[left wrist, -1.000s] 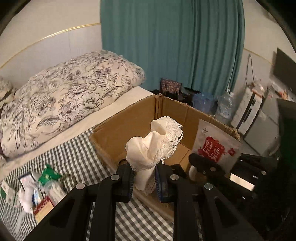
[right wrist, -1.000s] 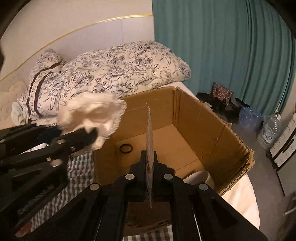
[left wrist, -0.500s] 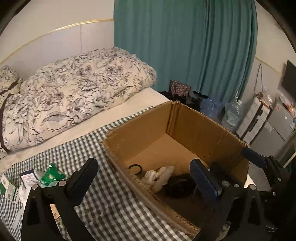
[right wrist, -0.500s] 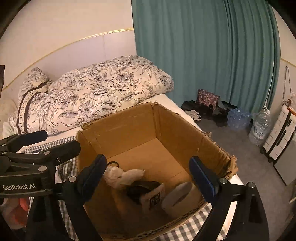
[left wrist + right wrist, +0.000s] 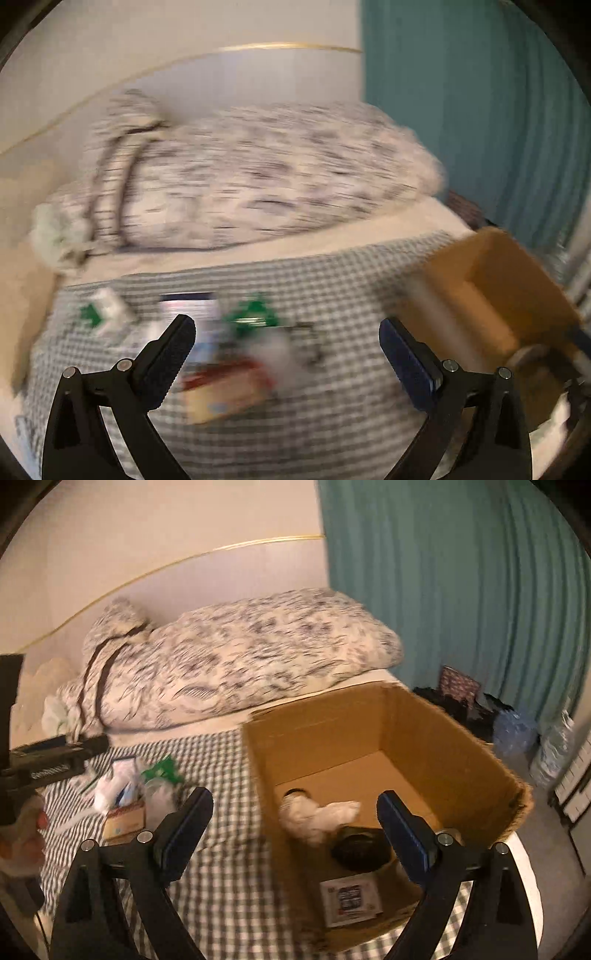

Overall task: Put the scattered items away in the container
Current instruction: 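Move both tools back toward the remaining items, then grasp the white cylinder with the left tool while the right tool grasps the clear cotton-swab tub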

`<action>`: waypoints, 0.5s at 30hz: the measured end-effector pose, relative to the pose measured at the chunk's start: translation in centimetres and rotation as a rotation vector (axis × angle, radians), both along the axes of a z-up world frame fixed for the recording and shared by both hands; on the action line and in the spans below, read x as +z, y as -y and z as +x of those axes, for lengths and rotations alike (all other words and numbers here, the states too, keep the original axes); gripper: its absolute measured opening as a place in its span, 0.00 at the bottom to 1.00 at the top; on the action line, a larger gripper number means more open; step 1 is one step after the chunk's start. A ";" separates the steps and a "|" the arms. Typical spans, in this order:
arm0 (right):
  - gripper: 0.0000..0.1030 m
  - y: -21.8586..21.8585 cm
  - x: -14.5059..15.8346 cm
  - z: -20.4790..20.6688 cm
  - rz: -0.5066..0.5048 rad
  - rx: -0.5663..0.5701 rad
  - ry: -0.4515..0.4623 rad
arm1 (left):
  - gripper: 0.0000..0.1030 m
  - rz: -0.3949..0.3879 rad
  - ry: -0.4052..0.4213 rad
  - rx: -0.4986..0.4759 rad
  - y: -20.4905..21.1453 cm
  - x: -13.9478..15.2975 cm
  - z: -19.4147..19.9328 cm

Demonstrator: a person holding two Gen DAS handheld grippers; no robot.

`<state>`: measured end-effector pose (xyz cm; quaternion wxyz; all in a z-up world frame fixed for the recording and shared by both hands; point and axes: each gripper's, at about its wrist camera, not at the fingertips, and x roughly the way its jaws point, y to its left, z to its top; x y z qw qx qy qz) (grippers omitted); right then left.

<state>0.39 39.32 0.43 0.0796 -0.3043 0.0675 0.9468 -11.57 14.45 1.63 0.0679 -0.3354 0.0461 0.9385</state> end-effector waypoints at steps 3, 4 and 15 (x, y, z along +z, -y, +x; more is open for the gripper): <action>0.89 2.2 -0.3 -0.8 -0.008 0.043 0.008 | 1.00 -0.043 0.006 0.120 5.9 -1.7 1.0; 0.89 3.0 -0.4 -1.0 -0.010 0.058 0.008 | 1.00 -0.054 0.013 0.151 7.7 -2.4 1.4; 0.88 12.4 -3.2 -4.3 -0.001 0.211 0.030 | 1.00 -0.032 0.126 0.225 16.0 -10.3 4.5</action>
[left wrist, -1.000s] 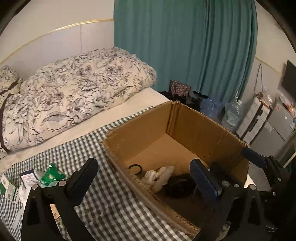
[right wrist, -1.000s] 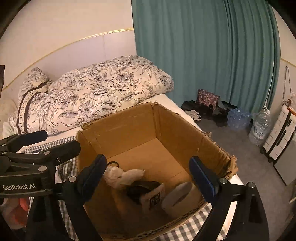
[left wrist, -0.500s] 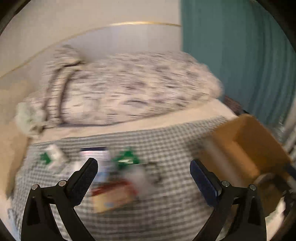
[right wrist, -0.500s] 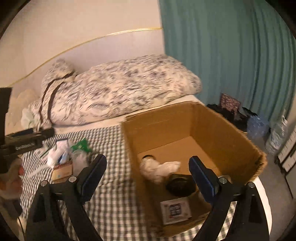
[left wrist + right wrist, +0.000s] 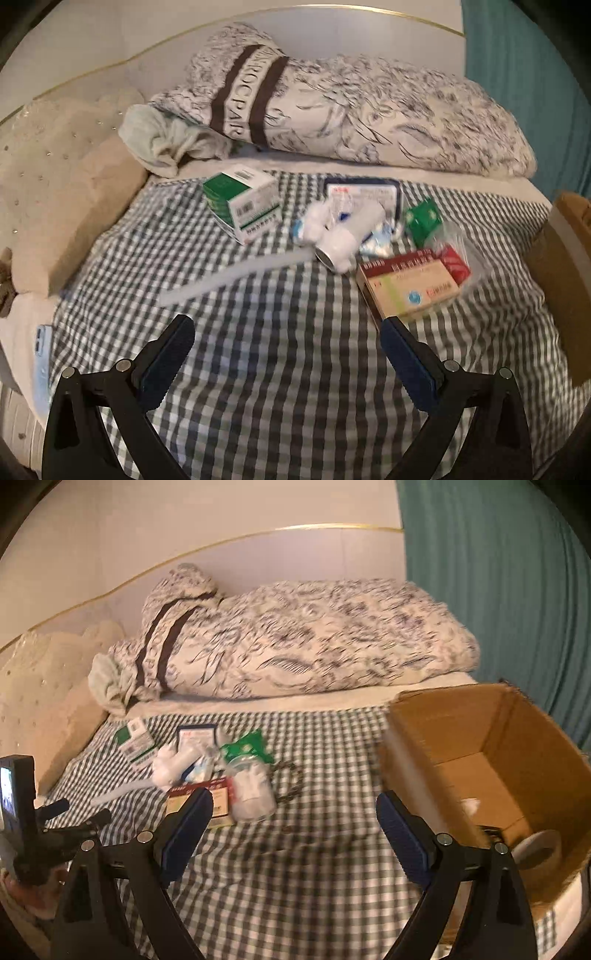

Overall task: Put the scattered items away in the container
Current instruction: 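Grasp the white cylinder with the left tool while the right tool grasps the clear cotton-swab tub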

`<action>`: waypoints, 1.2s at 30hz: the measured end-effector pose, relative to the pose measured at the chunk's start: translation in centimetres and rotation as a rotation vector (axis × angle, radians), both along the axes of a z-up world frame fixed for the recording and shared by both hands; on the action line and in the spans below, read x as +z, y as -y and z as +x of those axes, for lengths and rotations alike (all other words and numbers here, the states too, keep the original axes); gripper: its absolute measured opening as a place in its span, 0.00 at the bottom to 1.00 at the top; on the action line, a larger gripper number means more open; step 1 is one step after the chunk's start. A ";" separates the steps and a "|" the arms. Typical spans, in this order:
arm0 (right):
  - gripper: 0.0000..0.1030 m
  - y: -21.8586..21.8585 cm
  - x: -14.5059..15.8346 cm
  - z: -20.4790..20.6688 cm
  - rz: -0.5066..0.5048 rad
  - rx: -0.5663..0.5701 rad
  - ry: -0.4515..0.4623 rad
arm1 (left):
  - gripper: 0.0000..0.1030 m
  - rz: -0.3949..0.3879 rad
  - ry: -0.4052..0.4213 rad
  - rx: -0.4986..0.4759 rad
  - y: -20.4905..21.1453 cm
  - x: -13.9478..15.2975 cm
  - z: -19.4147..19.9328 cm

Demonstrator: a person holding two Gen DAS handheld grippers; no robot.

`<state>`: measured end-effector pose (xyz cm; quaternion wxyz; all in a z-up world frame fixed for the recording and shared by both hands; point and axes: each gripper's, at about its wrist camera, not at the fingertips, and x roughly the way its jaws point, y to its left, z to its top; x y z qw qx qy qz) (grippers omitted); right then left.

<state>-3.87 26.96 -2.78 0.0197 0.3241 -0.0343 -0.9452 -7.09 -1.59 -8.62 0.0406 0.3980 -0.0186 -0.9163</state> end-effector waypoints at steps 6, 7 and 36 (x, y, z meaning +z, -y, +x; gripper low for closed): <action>0.88 1.9 -3.0 -2.3 0.011 0.015 0.085 | 1.00 0.027 -0.006 -0.093 -1.2 -1.1 -0.4; 0.88 2.1 -3.3 -2.6 0.012 0.019 0.095 | 1.00 0.033 -0.006 -0.104 -1.4 -1.3 -0.7; 0.87 6.7 -10.9 -13.2 0.033 0.098 0.245 | 1.00 0.149 0.059 -0.049 2.3 -5.7 -8.1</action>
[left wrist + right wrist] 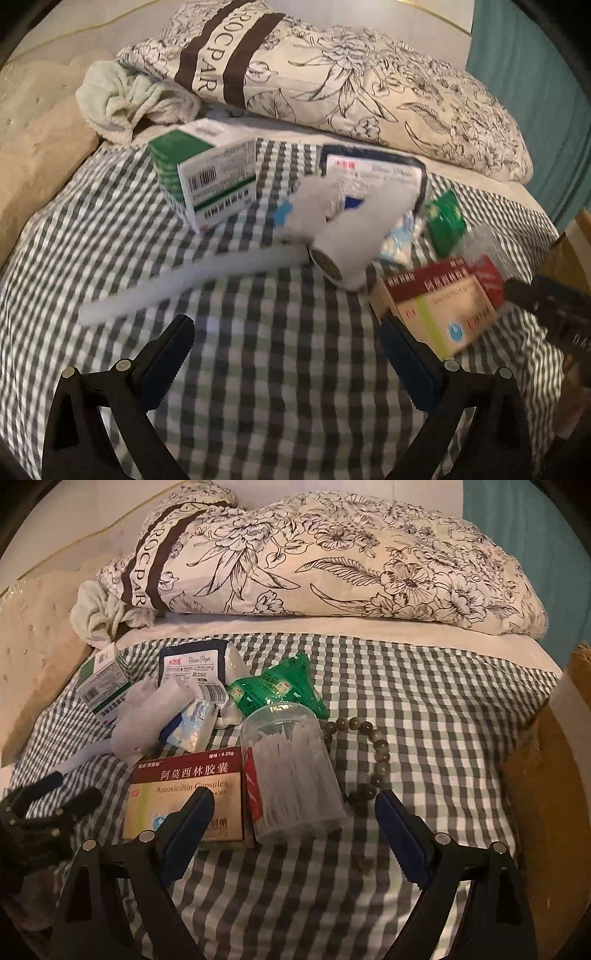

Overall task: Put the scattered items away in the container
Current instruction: 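Grasp the white cylinder with the left tool while the right tool grasps the clear cotton-swab tub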

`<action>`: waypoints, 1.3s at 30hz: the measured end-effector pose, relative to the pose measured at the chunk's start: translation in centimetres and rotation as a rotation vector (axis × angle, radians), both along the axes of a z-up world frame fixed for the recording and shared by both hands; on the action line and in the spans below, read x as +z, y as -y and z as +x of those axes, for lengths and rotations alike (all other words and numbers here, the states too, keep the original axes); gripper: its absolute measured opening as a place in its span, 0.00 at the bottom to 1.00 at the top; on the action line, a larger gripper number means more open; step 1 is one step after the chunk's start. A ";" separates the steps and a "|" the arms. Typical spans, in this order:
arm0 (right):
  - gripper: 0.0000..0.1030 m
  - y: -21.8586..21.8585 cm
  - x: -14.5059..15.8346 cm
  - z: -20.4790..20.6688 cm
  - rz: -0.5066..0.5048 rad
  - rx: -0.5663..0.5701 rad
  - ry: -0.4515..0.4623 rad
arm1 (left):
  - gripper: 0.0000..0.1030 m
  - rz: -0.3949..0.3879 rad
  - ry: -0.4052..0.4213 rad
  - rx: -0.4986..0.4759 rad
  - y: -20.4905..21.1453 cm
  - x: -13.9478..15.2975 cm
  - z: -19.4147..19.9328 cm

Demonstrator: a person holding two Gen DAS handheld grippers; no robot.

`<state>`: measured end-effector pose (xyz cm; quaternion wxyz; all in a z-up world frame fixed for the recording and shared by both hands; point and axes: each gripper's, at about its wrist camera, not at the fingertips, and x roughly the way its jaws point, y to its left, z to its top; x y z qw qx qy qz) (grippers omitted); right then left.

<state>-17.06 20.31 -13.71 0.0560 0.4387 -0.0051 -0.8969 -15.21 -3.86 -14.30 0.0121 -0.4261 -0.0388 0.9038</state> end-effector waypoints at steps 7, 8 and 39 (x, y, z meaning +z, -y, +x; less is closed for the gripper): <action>0.86 0.2 -1.0 -1.0 0.043 0.002 0.008 | 1.00 -0.050 -0.063 -0.088 -1.4 0.9 -2.6; 0.86 0.1 -1.2 -1.2 0.048 0.001 0.012 | 1.00 -0.057 -0.065 -0.100 -1.8 0.9 -3.1; 0.86 -0.4 -3.0 -4.0 0.012 -0.018 0.001 | 0.75 -0.172 -0.025 -0.186 -4.6 -2.5 -8.5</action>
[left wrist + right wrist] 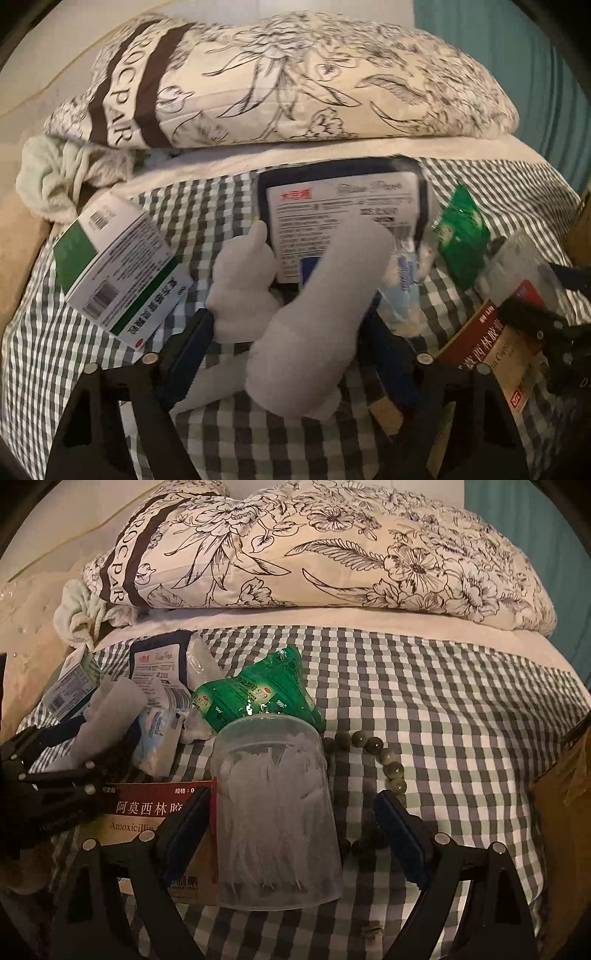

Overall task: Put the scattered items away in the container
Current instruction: 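Grasp the white cylinder with the left tool while the right tool grasps the clear cotton-swab tub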

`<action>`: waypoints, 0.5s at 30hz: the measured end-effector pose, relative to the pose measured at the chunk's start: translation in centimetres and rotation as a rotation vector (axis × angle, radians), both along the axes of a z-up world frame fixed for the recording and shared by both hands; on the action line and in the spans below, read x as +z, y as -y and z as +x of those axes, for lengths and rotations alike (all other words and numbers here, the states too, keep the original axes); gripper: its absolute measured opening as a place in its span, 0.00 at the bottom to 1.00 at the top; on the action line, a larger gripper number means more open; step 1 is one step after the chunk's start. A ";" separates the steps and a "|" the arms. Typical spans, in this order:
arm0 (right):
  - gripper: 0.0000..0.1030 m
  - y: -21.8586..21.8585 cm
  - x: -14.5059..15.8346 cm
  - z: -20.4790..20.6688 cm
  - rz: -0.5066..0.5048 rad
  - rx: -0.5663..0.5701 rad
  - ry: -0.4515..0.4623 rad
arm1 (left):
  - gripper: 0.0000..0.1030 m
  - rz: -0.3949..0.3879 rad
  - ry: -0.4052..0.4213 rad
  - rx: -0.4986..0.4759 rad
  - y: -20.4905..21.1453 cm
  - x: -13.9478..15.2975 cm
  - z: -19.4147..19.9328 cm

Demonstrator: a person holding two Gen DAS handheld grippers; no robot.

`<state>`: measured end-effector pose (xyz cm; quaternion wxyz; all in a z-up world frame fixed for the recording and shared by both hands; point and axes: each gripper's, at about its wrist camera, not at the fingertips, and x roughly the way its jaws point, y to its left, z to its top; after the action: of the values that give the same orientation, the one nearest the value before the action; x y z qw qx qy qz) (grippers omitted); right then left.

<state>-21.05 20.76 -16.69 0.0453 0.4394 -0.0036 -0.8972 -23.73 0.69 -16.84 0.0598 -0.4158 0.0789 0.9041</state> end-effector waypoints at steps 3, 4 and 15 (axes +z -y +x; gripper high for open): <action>0.86 -0.1 -0.1 -0.1 0.001 -0.003 -0.001 | 0.59 0.001 0.003 0.010 -0.2 0.6 -0.4; 0.86 -0.1 -0.1 -0.1 -0.003 -0.008 0.002 | 0.59 0.011 0.002 0.003 -0.5 0.9 -0.4; 0.61 -0.1 0.3 0.2 -0.069 -0.005 0.064 | 0.45 0.081 0.093 -0.004 -0.2 0.7 -0.2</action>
<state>-20.84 20.87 -16.41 0.0581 0.4661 -0.0372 -0.8820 -23.96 0.88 -16.13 0.0819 -0.4544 0.0400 0.8861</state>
